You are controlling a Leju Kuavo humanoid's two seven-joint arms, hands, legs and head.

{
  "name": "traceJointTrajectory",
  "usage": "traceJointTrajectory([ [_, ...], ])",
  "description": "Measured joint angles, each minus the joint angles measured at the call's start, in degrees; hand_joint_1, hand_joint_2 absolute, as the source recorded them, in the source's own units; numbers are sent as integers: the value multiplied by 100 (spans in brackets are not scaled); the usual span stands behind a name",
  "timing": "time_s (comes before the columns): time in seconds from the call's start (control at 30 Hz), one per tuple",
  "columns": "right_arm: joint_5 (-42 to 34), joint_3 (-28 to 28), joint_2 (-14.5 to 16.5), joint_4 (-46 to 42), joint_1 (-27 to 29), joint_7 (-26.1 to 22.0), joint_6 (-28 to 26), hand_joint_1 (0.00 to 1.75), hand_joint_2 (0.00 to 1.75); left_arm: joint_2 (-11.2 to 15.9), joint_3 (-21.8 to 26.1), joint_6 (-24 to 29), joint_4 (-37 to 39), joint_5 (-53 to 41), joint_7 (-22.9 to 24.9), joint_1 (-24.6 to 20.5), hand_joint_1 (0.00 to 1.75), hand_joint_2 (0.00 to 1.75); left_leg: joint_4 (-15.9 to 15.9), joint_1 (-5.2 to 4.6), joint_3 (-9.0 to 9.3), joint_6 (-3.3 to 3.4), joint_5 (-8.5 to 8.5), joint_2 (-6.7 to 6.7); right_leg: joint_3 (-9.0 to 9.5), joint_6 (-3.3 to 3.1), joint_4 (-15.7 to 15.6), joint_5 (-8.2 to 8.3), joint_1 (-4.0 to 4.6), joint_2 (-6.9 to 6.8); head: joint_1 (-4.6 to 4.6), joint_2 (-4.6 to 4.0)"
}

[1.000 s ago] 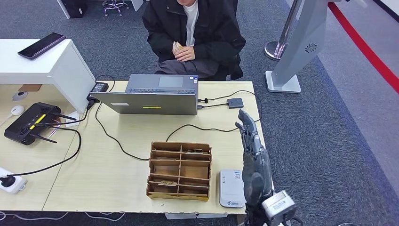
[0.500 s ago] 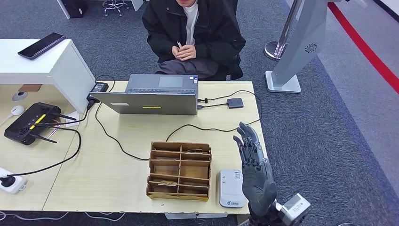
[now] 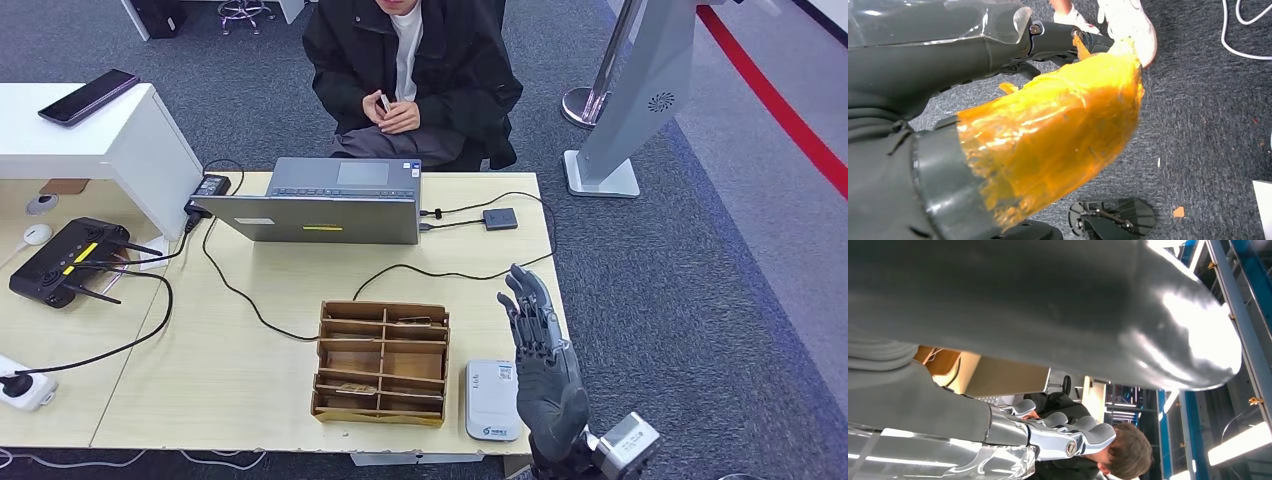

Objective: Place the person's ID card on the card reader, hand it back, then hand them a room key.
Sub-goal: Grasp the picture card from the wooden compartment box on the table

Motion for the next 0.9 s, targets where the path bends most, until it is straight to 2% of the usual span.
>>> traceJointTrajectory([
  [0.9, 60, 0, 0, 87, -39, -2, 7, 0, 0, 7, 0, -20, 0, 11, -8, 0, 0, 0, 0, 0, -1, 0, 0, 0, 0, 0, 0, 0, 0, 0, 0, 0],
])
